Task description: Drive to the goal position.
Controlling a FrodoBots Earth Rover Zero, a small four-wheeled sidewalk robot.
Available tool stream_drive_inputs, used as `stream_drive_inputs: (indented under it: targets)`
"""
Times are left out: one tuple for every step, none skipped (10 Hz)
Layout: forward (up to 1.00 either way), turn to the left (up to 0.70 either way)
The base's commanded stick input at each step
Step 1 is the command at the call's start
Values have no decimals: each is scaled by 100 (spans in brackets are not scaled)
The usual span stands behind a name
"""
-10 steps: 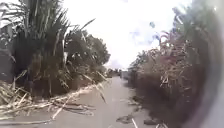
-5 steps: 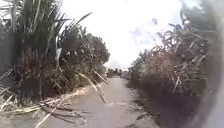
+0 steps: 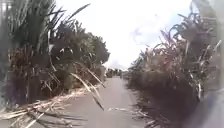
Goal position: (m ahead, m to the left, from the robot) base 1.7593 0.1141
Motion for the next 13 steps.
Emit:
stream_drive_inputs:
  targets:
    - [70, -7]
    - [70, -11]
    - [70, -11]
    - [70, -11]
    - [70, -11]
    - [70, -8]
    - [70, -5]
    - [70, -1]
    - [70, -1]
    - [70, -1]
    - [70, -1]
    - [70, -1]
    - [70, -1]
